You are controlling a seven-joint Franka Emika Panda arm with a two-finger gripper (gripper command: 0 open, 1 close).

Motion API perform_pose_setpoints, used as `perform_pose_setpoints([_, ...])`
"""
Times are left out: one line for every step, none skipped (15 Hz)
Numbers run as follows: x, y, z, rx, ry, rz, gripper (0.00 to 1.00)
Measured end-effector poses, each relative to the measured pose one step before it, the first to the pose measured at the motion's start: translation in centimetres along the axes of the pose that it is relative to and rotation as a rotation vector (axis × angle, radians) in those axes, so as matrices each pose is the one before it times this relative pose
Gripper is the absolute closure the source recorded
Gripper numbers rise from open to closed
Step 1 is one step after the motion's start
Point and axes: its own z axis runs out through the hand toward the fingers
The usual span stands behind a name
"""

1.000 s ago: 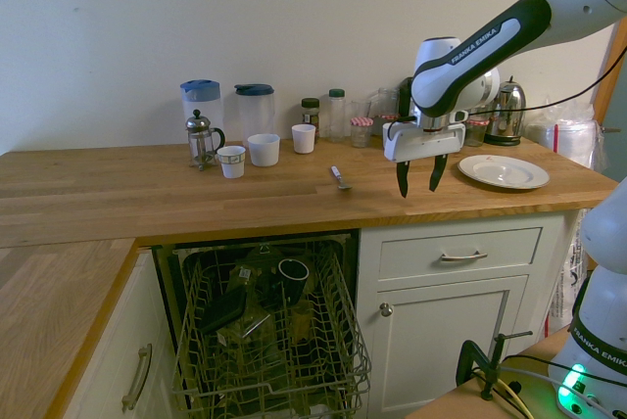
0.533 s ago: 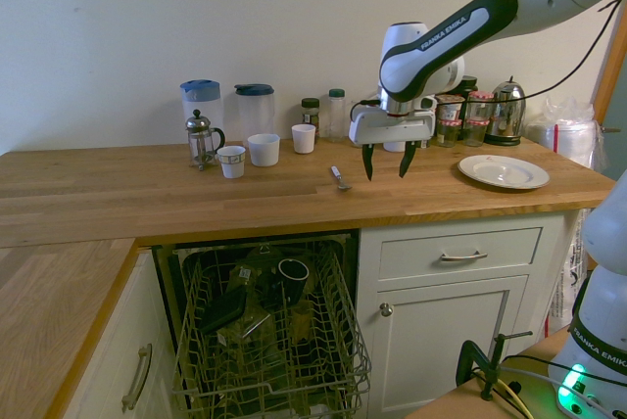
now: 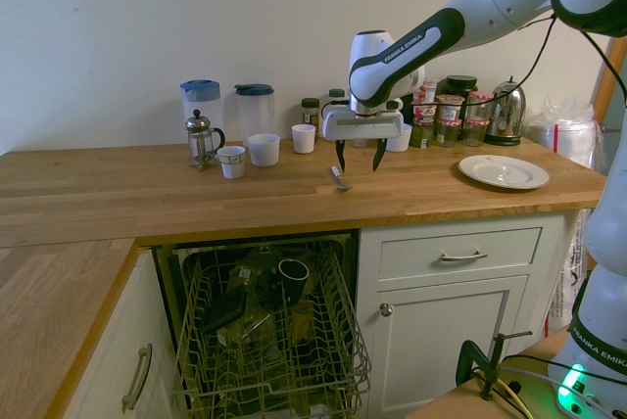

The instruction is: Put the spoon in the dishwasher

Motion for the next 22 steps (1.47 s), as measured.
perform_pose_setpoints([0.478,-0.948,0.652,-0.00341,-0.00084,0.0067,0.0])
perform_pose_setpoints([0.373,-0.856,0.533,-0.00688,-0.00245,0.00565,0.0])
perform_pose_setpoints([0.313,-0.754,0.5,-0.00714,-0.00503,0.0064,0.0])
perform_pose_setpoints([0.208,-0.589,0.358,-0.00754,-0.00705,0.00575,0.0])
perform_pose_setpoints([0.293,-0.491,0.465,-0.00777,-0.00449,0.0048,0.0])
perform_pose_setpoints([0.19,-0.328,0.53,-0.00525,-0.00377,0.00221,0.0])
perform_pose_setpoints([0.074,-0.261,0.481,-0.00341,-0.00364,-0.00004,0.0])
perform_pose_setpoints([0.018,-0.179,0.421,-0.00472,-0.00376,-0.0009,0.0])
perform_pose_setpoints([-0.012,-0.133,0.182,-0.0045,-0.00148,-0.00142,0.0])
perform_pose_setpoints([0.061,-0.157,0.029,-0.00324,-0.00048,-0.00045,0.0])
perform_pose_setpoints([0.108,-0.058,0.1,-0.00695,-0.00236,-0.00009,0.0])
perform_pose_setpoints([0.117,-0.008,0.224,-0.00678,-0.003,0.0006,0.0])
perform_pose_setpoints([0.122,0.001,0.368,-0.00472,-0.00268,0.00156,0.0])
perform_pose_setpoints([0.036,-0.047,0.351,-0.00374,-0.00289,0.00082,0.0])
perform_pose_setpoints([0.003,-0.171,0.172,0.00063,-0.00358,0.00049,0.0])
perform_pose_setpoints([-0.012,-0.167,0.022,0.00062,-0.00153,-0.00176,1.0])
perform_pose_setpoints([-0.105,-0.12,0.018,-0.00088,-0.00059,-0.00222,1.0])
perform_pose_setpoints([-0.129,-0.044,0.007,-0.00168,-0.00032,-0.00277,1.0])
perform_pose_setpoints([-0.192,-0.027,0.005,-0.00118,-0.0016,-0.00251,1.0])
perform_pose_setpoints([-0.127,-0.014,0.005,-0.00131,-0.00103,-0.00156,1.0])
perform_pose_setpoints([-0.052,-0.001,-0.003,-0.00123,-0.002,0.0008,1.0])
perform_pose_setpoints([0.036,0.012,-0.004,-0.00004,-0.00486,0.00409,1.0])
